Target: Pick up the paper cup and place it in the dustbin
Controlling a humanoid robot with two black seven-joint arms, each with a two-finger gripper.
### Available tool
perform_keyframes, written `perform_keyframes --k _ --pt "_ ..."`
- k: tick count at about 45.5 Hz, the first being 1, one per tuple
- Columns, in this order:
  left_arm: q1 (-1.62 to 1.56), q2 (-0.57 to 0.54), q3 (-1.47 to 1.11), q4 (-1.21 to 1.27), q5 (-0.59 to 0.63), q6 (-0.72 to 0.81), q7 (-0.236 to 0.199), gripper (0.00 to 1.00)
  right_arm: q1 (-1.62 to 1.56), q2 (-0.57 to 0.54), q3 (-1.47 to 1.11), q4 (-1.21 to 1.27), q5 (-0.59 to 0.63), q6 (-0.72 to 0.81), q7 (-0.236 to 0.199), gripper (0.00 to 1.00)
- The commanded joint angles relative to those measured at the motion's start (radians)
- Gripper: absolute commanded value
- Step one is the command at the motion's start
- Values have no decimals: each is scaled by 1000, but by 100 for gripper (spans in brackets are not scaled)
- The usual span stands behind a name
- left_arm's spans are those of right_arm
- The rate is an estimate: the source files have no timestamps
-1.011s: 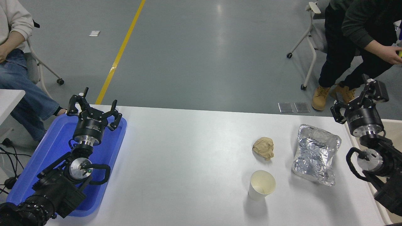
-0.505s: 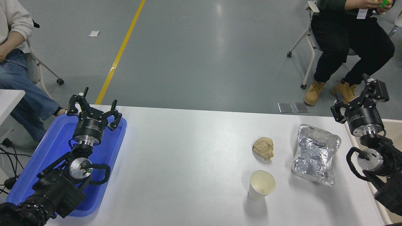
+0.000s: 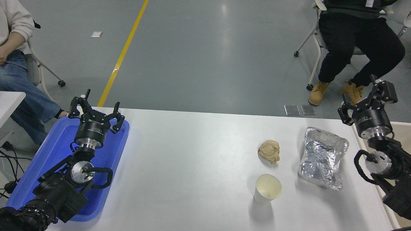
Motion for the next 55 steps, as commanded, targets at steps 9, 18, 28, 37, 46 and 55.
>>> perform_keyframes --k 9,18,28,37,46,55 --pt "0 0 0 0 0 0 0 100 -10 0 -2 3 1 0 -2 100" --pt "-1 0 0 0 0 0 0 100 7 -2 -74 0 1 -8 0 100" --pt "0 0 0 0 0 0 0 100 54 -23 -186 0 2 -17 -2 100" --pt "0 0 0 0 0 0 0 100 113 -69 -318 0 4 -20 -2 100" --pt "0 0 0 0 0 0 0 100 143 -112 -408 1 8 -20 -3 100" --pt "0 0 0 0 0 0 0 100 162 -143 -463 9 10 -22 -9 100"
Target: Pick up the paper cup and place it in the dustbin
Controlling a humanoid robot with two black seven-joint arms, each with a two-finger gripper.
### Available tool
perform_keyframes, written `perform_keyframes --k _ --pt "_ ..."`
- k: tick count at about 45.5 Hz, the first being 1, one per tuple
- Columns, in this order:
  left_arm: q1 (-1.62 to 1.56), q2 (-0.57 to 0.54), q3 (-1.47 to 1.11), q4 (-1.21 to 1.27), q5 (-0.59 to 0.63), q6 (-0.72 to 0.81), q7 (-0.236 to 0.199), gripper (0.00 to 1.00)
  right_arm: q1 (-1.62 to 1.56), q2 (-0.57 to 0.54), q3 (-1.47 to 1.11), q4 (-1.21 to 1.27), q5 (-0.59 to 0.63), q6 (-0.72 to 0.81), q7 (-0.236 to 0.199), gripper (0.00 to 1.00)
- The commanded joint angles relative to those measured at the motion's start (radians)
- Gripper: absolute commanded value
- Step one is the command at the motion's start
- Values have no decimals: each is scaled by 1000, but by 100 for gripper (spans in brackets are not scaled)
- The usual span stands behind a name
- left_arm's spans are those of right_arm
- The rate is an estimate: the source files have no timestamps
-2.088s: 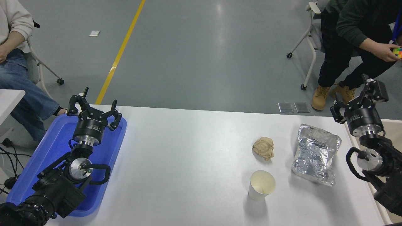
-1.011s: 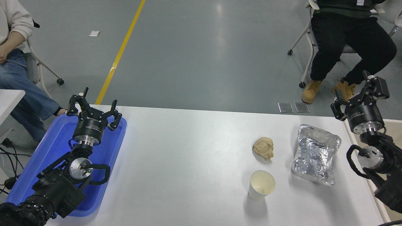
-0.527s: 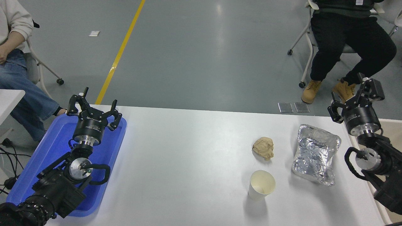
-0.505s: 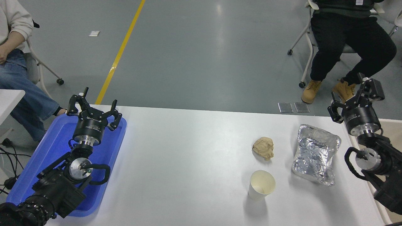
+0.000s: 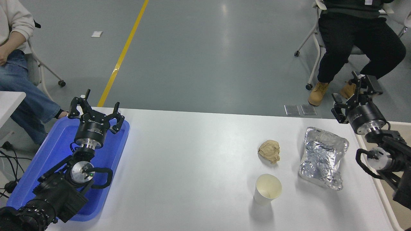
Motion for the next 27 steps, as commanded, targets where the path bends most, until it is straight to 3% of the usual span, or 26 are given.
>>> perform_keyframes --k 1,17,22,27 --pt "0 0 0 0 0 0 0 100 34 -43 -93 8 3 -4 -12 100" --pt "0 0 0 0 0 -1 0 100 85 -48 -173 12 44 -58 -136 100" --pt "0 0 0 0 0 0 0 100 175 -88 -358 32 44 -56 -176 100" --pt "0 0 0 0 0 -1 0 100 313 -117 -616 81 44 -52 -181 100"
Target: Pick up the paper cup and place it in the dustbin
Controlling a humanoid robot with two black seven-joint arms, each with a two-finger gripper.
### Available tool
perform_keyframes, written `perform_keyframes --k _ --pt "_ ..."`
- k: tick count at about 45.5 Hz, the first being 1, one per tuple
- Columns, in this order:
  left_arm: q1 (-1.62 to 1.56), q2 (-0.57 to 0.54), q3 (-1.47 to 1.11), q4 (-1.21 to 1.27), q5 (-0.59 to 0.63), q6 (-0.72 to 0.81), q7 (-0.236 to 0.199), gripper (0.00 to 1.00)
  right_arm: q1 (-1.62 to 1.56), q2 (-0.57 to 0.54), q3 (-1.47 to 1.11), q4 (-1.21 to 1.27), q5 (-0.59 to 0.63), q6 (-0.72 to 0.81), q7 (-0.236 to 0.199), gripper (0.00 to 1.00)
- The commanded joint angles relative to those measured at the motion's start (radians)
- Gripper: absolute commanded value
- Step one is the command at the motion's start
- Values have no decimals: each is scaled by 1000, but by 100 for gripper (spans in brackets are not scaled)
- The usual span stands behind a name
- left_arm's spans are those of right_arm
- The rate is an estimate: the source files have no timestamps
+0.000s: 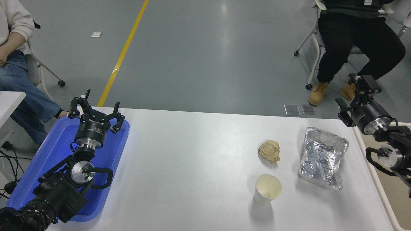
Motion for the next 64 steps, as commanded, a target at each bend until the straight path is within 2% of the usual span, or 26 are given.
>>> perform_keyframes --k 1,10,12,15,21,27,34,41,46,56,64 --pt "1 0 0 0 0 -1 0 100 214 -52 -399 63 6 -3 -49 100" --pt "1 0 0 0 1 -1 0 100 461 -61 -776 109 -11 14 -55 100" --pt "1 -1 0 0 1 -1 0 100 522 -54 -868 121 -11 26 -71 100" --pt "1 0 0 0 0 -1 0 100 617 -29 -1005 142 -10 65 -127 100" --pt "-1 0 0 0 0 0 0 100 764 24 -1171 172 -1 151 -265 100" --pt "1 0 0 0 1 0 0 100 884 90 -1290 195 -10 243 -352 100" --pt "1 0 0 0 1 0 0 100 1008 186 -1409 241 -19 326 -355 100" --pt "1 0 0 0 0 0 0 100 1059 265 -1432 267 -47 338 -355 100" --pt "-1 0 0 0 0 0 0 100 1102 290 -1438 322 -64 368 -355 100" --pt "1 0 0 0 0 0 0 100 1157 321 -1424 406 -65 533 -355 100" --pt "1 -1 0 0 0 0 0 100 1176 345 -1421 511 -64 545 -355 100"
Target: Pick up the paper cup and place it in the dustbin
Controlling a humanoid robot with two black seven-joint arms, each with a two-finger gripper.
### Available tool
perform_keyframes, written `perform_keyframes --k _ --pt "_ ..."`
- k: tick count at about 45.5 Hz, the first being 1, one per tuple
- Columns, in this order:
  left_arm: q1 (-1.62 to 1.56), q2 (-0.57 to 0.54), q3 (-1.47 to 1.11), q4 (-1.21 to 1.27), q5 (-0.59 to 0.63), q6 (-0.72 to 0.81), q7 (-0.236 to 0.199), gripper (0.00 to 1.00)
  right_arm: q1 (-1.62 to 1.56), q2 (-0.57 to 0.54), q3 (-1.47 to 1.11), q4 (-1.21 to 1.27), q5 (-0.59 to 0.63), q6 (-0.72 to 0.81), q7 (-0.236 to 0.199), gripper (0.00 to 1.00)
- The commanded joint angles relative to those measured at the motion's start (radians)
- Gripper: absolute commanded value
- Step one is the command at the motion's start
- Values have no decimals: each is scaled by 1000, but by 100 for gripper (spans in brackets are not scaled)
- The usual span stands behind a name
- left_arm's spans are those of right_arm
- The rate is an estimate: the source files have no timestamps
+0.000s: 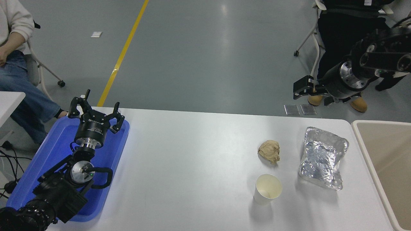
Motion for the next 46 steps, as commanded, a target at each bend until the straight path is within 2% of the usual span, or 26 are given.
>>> perform_keyframes --k 1,27,46 --pt "-1 0 0 0 0 0 0 100 44 48 -6 124 -4 66 -4 100" --pt "-1 0 0 0 0 0 0 100 -87 138 42 160 -73 18 0 100" --pt "1 0 0 0 0 0 0 100 -234 148 57 149 -130 -49 1 99"
